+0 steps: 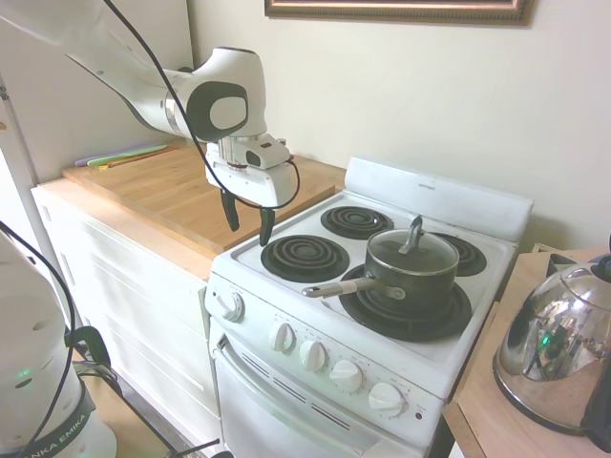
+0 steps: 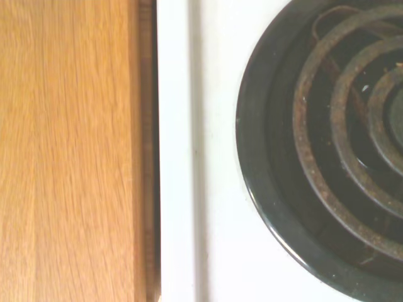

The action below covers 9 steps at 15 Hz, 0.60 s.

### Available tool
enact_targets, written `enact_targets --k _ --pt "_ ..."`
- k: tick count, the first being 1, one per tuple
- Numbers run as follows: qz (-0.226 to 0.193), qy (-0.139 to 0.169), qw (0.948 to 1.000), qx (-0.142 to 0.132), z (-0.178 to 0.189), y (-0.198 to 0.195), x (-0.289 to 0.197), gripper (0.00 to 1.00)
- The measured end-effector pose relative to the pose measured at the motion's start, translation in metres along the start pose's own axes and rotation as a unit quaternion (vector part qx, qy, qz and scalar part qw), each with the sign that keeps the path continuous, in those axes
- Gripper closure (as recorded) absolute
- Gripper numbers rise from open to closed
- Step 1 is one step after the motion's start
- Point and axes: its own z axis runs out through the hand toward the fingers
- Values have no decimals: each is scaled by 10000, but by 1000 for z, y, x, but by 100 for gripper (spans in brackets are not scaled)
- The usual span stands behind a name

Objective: Uncover the lid of the pot

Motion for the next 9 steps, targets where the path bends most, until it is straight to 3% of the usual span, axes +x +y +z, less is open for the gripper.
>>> enact_targets --k 5,9 --pt "44 90 9999 109 -17 0 5 0" --pt "91 444 9976 528 -92 48 18 0"
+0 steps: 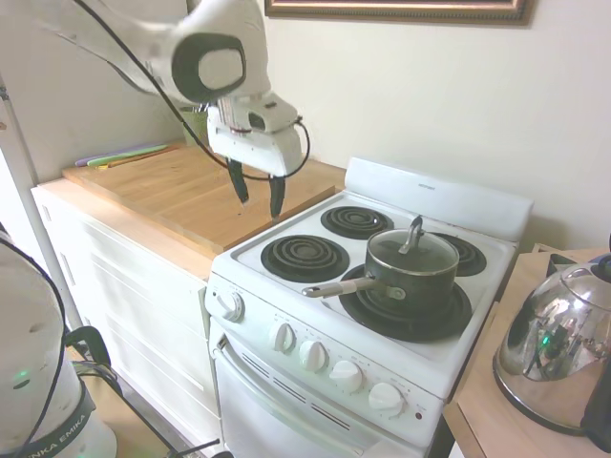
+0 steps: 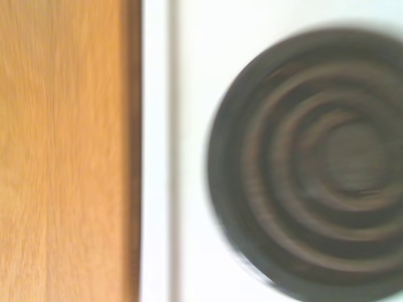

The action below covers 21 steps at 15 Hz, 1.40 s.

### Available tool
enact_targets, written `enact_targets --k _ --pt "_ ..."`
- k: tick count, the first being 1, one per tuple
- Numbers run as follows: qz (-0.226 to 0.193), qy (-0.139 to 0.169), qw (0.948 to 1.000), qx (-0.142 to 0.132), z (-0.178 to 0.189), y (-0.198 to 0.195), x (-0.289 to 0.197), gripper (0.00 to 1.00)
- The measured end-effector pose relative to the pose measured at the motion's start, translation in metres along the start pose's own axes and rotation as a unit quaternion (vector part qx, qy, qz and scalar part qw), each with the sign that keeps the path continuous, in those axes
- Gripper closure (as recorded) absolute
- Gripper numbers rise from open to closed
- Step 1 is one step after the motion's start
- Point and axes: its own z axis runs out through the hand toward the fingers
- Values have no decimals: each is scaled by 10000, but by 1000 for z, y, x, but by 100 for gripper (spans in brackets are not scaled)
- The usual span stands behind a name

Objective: Uncover the lid of the pot

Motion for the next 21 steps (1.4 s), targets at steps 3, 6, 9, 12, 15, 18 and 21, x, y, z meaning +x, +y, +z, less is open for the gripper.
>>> enact_targets --k 3,6,9,12,15,18,21 --pt "-3 317 9984 471 -50 71 39 0" --pt "47 642 9955 693 -69 137 78 0" --pt "29 837 9932 812 -71 176 118 0" --pt "-80 834 9922 928 -68 185 162 0" --pt "-201 704 9930 928 -60 153 188 100" --pt "-233 434 9943 949 -44 128 204 100" --pt "-126 233 9962 824 -12 125 216 100"
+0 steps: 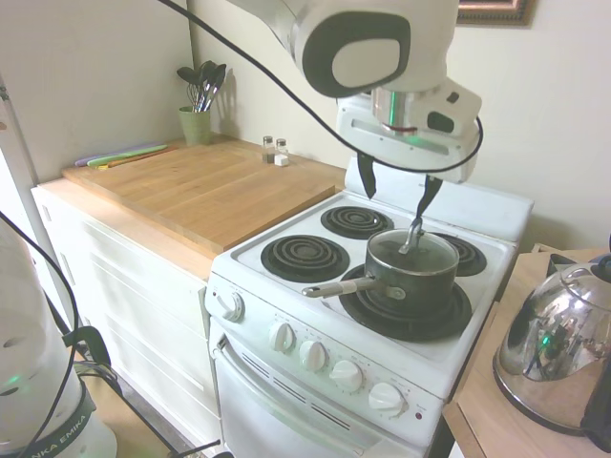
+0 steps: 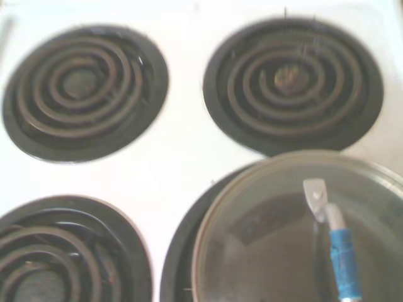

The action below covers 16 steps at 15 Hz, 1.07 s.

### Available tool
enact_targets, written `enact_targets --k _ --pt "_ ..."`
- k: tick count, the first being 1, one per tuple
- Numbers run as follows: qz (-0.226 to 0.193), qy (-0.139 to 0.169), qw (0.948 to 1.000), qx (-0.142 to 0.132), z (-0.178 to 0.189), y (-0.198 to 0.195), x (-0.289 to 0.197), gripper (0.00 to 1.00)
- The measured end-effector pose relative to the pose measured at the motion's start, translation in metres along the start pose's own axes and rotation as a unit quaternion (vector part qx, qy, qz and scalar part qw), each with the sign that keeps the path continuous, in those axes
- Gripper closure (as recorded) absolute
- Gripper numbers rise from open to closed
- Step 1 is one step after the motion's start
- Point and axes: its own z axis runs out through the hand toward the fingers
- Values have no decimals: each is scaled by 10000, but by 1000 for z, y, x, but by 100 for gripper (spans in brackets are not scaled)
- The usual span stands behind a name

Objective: Uncover the lid of the pot

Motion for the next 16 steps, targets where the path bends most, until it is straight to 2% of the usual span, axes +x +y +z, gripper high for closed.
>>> enact_targets --k 7,16 --pt "168 36 9994 -288 42 4 29 100" --pt "207 111 9989 -395 51 -1 30 100"
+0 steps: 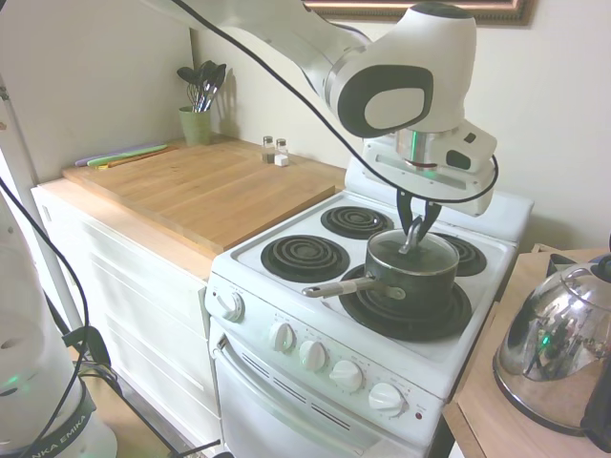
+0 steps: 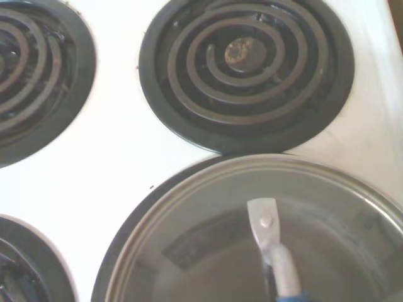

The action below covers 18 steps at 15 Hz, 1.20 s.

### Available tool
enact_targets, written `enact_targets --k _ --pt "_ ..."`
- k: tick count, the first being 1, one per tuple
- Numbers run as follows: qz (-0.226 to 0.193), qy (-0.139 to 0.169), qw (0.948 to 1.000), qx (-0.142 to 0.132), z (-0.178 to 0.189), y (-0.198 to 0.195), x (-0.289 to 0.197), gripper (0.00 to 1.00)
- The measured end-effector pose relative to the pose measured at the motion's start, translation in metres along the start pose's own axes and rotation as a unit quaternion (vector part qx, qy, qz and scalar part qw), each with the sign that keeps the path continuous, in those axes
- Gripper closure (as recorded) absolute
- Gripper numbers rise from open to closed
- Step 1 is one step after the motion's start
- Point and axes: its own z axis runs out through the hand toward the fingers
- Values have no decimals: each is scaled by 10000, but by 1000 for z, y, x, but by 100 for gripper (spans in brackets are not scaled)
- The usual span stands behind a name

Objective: Uncover the lid of the pot

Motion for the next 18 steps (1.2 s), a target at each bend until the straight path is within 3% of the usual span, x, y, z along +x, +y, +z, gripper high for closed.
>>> enact_targets --k 9,13,16,18 --pt "23 32 10000 -4 -2 2 0 100" --pt "69 311 9993 -173 -43 4 -17 100" --pt "-9 555 9978 -350 -87 -36 -56 100" --pt "-129 683 9960 -557 -94 -82 -93 100"
